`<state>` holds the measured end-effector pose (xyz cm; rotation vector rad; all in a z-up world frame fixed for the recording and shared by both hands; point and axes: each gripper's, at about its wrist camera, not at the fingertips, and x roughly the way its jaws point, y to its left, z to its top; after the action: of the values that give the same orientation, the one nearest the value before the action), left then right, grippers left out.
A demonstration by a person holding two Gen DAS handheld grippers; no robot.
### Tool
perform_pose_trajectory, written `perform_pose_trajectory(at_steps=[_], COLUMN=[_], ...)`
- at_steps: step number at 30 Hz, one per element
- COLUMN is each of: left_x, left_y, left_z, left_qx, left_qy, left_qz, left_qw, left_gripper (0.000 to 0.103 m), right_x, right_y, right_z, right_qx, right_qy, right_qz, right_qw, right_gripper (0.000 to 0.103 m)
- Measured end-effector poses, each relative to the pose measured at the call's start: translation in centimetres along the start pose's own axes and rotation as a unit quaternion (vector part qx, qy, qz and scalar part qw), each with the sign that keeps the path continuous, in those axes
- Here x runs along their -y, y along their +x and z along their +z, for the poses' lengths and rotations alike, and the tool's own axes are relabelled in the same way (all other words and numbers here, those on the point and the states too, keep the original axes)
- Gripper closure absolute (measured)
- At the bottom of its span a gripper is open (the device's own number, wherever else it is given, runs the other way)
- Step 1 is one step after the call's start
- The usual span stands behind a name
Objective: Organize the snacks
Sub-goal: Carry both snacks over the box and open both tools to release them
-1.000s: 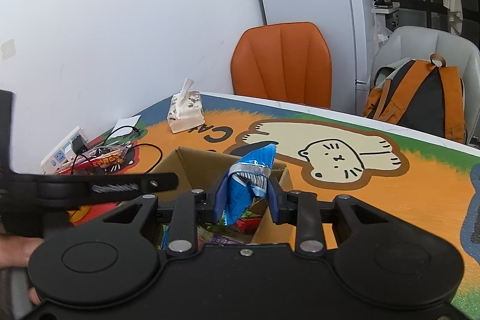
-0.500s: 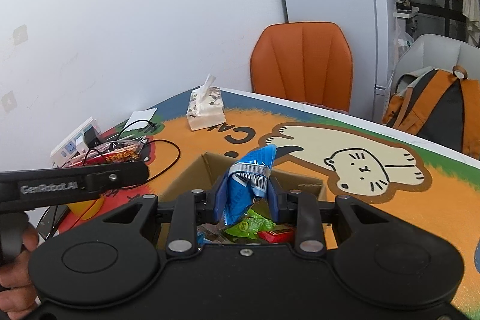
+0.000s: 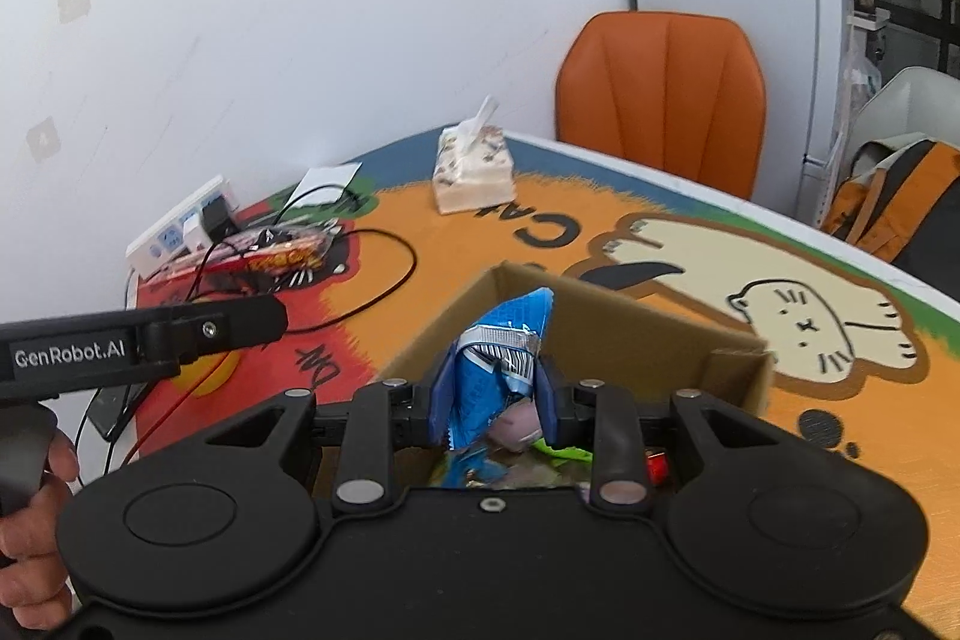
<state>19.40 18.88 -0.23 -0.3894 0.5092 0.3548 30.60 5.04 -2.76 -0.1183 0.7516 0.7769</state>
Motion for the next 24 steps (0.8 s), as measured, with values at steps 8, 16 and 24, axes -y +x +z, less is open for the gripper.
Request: perform_pose_trajectory(at_steps=[8, 16, 24], left_x=[-1.6, -2.3, -0.8], left_y=[0.0, 0.3, 0.5], left_z=[-0.5, -0.7, -0.9], left_qx=[-0.004, -0.008, -0.014], left_qy=[-0.01, -0.018, -0.01], left_qz=[0.009, 0.014, 0.004], left_qw=[0.9999, 0.9997, 0.9998], left_gripper=[0.027, 0.027, 0.027], right_x=[-0.9, -0.6, 0.0], right_y=[1.9, 1.9, 0.0], right_z=[0.9, 0.9, 0.2], right_qx=[-0.024, -0.018, -0.015], right_qy=[-0.017, -0.018, -0.011], right_qz=[-0.007, -0.011, -0.006], right_qw=[1.0, 1.0, 1.0], right_gripper=[0.068, 0.062, 0.062])
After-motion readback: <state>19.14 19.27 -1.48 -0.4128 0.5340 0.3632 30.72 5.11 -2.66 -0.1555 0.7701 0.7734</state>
